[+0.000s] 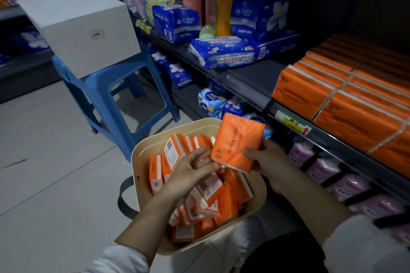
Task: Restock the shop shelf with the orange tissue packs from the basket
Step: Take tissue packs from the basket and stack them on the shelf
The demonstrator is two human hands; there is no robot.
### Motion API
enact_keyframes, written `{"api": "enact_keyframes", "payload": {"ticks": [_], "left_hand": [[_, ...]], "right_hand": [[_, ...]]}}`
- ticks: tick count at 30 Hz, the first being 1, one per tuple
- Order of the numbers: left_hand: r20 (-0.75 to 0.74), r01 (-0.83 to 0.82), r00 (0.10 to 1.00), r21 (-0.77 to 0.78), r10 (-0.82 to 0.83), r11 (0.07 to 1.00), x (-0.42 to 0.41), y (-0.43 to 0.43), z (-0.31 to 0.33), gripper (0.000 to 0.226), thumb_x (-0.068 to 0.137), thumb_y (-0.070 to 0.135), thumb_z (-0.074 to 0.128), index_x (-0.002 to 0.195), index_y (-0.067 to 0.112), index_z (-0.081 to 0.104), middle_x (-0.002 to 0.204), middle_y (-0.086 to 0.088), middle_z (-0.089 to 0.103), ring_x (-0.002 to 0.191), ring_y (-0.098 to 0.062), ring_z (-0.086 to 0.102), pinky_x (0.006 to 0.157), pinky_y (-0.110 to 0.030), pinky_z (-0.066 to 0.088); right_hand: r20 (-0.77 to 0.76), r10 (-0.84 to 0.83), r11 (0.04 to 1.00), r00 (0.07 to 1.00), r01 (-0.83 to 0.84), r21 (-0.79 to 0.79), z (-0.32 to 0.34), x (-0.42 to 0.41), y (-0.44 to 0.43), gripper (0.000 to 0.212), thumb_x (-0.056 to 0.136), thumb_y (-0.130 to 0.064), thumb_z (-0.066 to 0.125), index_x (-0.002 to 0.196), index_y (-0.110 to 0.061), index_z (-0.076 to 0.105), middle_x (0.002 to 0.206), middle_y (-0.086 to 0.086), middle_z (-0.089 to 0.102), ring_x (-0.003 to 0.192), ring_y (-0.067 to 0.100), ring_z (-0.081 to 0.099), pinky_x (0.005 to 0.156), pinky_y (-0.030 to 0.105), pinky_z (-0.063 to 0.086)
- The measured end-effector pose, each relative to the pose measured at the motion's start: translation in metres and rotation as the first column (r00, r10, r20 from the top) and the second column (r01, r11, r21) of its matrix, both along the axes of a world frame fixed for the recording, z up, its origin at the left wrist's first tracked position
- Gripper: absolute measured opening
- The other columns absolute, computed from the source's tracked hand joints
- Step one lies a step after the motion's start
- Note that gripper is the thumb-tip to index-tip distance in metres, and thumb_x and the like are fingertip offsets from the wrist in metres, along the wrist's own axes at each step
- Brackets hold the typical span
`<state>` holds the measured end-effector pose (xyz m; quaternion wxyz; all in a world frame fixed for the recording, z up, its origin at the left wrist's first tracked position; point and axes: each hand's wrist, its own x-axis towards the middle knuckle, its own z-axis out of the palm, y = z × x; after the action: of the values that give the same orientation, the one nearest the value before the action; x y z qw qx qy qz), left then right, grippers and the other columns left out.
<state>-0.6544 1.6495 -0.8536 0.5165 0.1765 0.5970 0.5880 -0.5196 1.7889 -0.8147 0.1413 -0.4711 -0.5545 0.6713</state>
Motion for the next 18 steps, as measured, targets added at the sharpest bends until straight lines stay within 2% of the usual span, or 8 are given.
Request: {"api": "enact_keyframes", "payload": {"ticks": [2,4,6,7,10,11,14,18], "left_hand": [[-0.229,-0.127,0.970,-0.161,0.088,0.979,-0.009,0.000,-0.014,0.073,0.064,0.032,0.084,0.127,0.022,0.049,0.118,0.004,0.062,0.107,-0.013,0.061,0.096,-0.037,0.050],[-0.415,-0.329,0.887,-0.253,0.205,0.910,-0.024,0.000,-0.033,0.061,0.078,0.029,0.075,0.132,0.018,0.048,0.131,-0.005,0.055,0.115,-0.020,0.055,0.100,-0.040,0.045],[-0.538,-0.432,0.816,-0.322,0.213,0.843,-0.040,0.002,-0.050,0.063,0.083,0.028,0.070,0.138,0.014,0.042,0.138,-0.010,0.048,0.122,-0.027,0.050,0.101,-0.040,0.042],[-0.577,-0.441,0.798,-0.361,0.175,0.822,-0.047,0.005,-0.056,0.068,0.082,0.030,0.071,0.140,0.013,0.039,0.140,-0.011,0.045,0.124,-0.029,0.048,0.102,-0.041,0.041],[-0.639,-0.423,0.768,-0.463,0.037,0.779,-0.061,0.019,-0.071,0.084,0.077,0.039,0.074,0.144,0.011,0.031,0.141,-0.015,0.042,0.127,-0.033,0.043,0.106,-0.046,0.038],[-0.646,-0.417,0.764,-0.485,0.006,0.769,-0.063,0.025,-0.073,0.087,0.076,0.041,0.074,0.144,0.011,0.030,0.141,-0.016,0.041,0.128,-0.034,0.041,0.106,-0.047,0.037],[-0.642,-0.397,0.763,-0.559,-0.077,0.728,-0.065,0.047,-0.079,0.096,0.074,0.049,0.074,0.146,0.010,0.023,0.144,-0.018,0.035,0.130,-0.036,0.037,0.108,-0.046,0.034],[-0.658,-0.410,0.737,-0.616,-0.154,0.672,-0.067,0.059,-0.088,0.094,0.080,0.043,0.071,0.147,0.006,0.017,0.147,-0.021,0.027,0.132,-0.039,0.035,0.107,-0.046,0.032]], "right_hand": [[-0.002,-0.063,0.998,0.998,0.063,0.002,0.000,0.001,0.003,0.027,0.083,-0.009,0.067,0.107,-0.015,0.057,0.109,0.009,0.066,0.094,0.024,0.065,0.089,0.045,0.051],[-0.035,-0.118,0.993,0.992,0.118,0.008,0.000,0.003,0.006,0.023,0.083,-0.010,0.067,0.103,-0.014,0.057,0.105,0.007,0.065,0.088,0.020,0.065,0.081,0.039,0.053],[-0.056,-0.138,0.989,0.989,0.141,0.042,0.001,0.003,0.009,0.020,0.084,-0.012,0.066,0.101,-0.016,0.057,0.103,0.004,0.064,0.084,0.016,0.063,0.073,0.032,0.051],[-0.054,-0.138,0.988,0.989,0.142,0.067,0.000,0.004,0.011,0.018,0.084,-0.012,0.066,0.099,-0.017,0.057,0.104,0.004,0.064,0.086,0.016,0.063,0.076,0.033,0.051],[-0.013,-0.138,0.984,0.990,0.139,0.116,-0.004,0.002,0.017,0.015,0.085,-0.012,0.065,0.089,-0.024,0.058,0.105,0.003,0.064,0.098,0.022,0.062,0.093,0.044,0.049],[-0.004,-0.142,0.983,0.990,0.141,0.114,-0.006,0.002,0.019,0.016,0.085,-0.012,0.065,0.094,-0.023,0.058,0.108,0.003,0.063,0.102,0.023,0.061,0.095,0.044,0.047],[0.006,-0.171,0.980,0.985,0.170,0.102,-0.012,0.000,0.024,0.037,0.085,-0.014,0.065,0.121,-0.015,0.054,0.118,0.004,0.061,0.106,0.023,0.059,0.094,0.042,0.047],[-0.026,-0.199,0.977,0.980,0.201,0.065,-0.016,-0.003,0.030,0.037,0.085,-0.013,0.066,0.119,-0.014,0.054,0.115,0.004,0.062,0.100,0.021,0.061,0.090,0.039,0.049]]}}
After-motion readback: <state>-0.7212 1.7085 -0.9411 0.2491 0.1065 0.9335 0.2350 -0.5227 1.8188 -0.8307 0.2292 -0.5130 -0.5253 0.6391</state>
